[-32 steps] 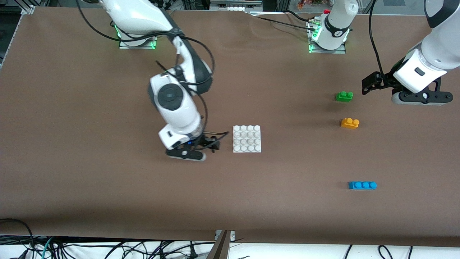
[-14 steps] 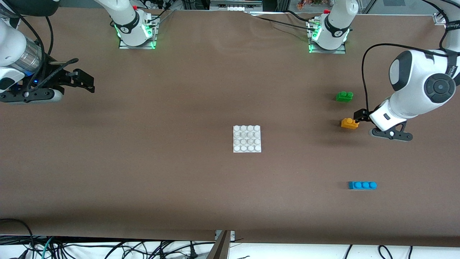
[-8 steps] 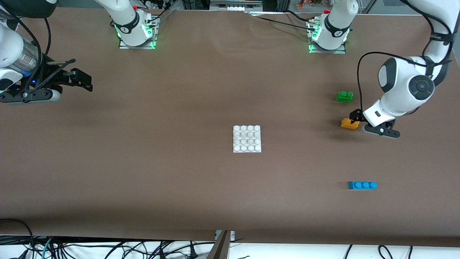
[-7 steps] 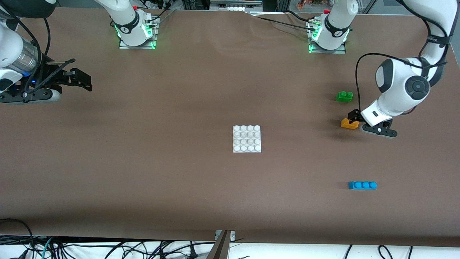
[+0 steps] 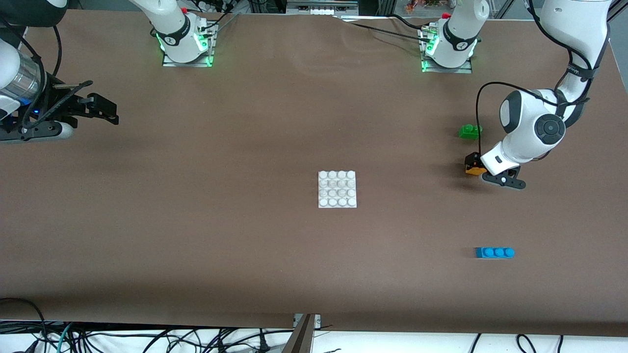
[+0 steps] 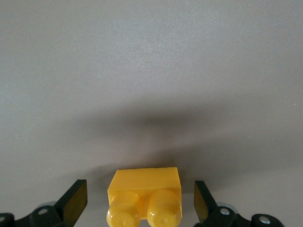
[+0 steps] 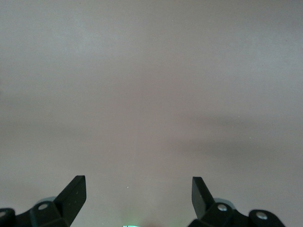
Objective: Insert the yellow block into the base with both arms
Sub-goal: 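Lower the left gripper over the yellow block and close on it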
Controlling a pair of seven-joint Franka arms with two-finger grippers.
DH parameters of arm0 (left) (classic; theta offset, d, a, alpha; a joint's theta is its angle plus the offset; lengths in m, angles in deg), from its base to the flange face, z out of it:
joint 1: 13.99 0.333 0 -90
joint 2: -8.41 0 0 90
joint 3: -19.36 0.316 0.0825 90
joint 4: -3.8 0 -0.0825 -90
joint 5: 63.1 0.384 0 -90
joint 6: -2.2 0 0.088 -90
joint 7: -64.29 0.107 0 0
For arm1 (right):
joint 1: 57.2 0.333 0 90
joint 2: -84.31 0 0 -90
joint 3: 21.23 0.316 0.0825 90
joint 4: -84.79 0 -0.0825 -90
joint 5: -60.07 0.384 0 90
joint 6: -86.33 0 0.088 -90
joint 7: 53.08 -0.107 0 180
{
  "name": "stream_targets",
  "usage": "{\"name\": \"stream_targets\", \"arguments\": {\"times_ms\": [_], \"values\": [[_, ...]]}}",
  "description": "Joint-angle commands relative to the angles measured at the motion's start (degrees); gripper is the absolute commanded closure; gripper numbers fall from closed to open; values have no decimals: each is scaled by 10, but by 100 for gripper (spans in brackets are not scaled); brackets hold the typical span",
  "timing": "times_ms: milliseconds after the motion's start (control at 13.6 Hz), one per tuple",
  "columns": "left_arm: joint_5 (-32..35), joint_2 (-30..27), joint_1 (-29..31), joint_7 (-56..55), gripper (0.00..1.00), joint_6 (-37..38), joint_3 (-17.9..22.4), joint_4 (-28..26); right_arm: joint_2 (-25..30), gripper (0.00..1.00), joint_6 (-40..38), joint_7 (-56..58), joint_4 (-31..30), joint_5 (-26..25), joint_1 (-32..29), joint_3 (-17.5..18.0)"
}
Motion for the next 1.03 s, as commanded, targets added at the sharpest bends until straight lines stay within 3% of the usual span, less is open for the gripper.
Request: {"name": "stream_targets", "arguments": {"times_ms": [0, 959], "values": [[-11, -9, 5, 16, 1, -4, -5, -9, 14, 1, -3, 7, -13, -8, -6, 5], [-11, -36, 5, 17, 2, 24, -5, -28, 13, 1, 2, 43, -13, -16, -8, 3]]}}
